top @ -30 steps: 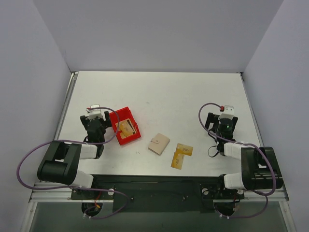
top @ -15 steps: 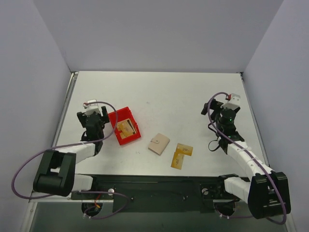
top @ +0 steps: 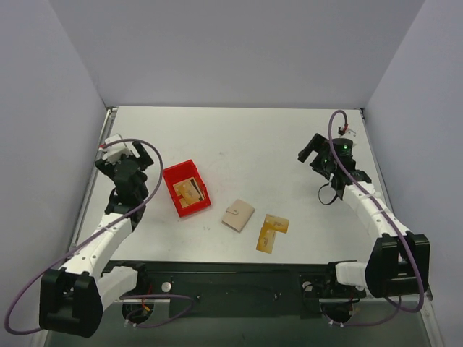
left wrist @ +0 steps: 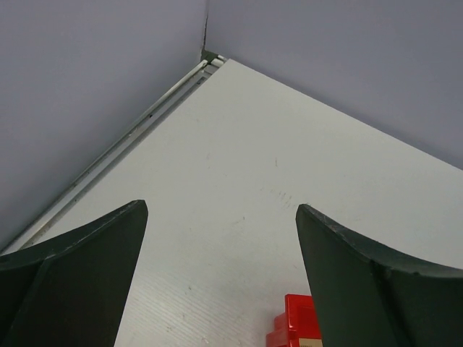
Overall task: Put the credit cards into the card holder
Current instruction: Open the card holder at the center of the board.
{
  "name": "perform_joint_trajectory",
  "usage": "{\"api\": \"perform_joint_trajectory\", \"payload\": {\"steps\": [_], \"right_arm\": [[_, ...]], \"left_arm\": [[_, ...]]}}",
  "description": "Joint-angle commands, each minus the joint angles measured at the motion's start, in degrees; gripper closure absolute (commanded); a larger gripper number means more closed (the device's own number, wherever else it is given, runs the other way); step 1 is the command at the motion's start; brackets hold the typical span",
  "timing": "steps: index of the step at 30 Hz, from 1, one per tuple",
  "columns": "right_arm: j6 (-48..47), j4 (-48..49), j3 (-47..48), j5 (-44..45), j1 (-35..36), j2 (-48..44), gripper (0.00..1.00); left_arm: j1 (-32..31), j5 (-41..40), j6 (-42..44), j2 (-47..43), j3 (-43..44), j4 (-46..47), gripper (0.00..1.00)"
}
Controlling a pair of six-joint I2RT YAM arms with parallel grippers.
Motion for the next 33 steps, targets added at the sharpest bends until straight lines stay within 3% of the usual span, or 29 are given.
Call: {"api": "perform_joint_trajectory", "payload": {"steps": [1,6,10,14,17,22,27,33], "right_arm": [[7.5,-4.2,0.2,-10.0,-3.1,4.5,0.0],[8.8,0.2,-2.6,-15.7,-3.9,5.2,0.01],[9.0,0.3,-1.8,-19.2,-2.1,7.8,0.08],[6.2,-1.4,-1.5,-14.0,4.3,7.0,0.08],[6.7,1.9,-3.9,-12.4,9.8,5.7,0.08],[11.0,4.0,-7.7,-8.8,18.2,3.0,0.08],[17.0,10.1,-14.6,-8.5,23.7,1.0,0.09],[21.6,12.1,-18.6,-5.0,30.1,1.0,0.14]], "left_arm": [[0.0,-0.5,-6.4,0.8,5.4,-11.4,0.05],[0.2,-2.0,-11.6,4.5,10.9,-21.3,0.05],[0.3,4.7,-14.3,7.1,12.0,-23.7,0.05],[0.3,4.3,-18.2,7.4,11.6,-27.9,0.05],[0.3,10.0,-17.2,6.3,11.0,-26.7,0.05],[-1.0,18.5,-16.1,5.2,13.1,-27.6,0.06],[-5.7,21.6,-15.1,5.2,17.5,-31.9,0.06],[-6.5,25.4,-16.7,5.1,17.5,-29.6,0.06]]}}
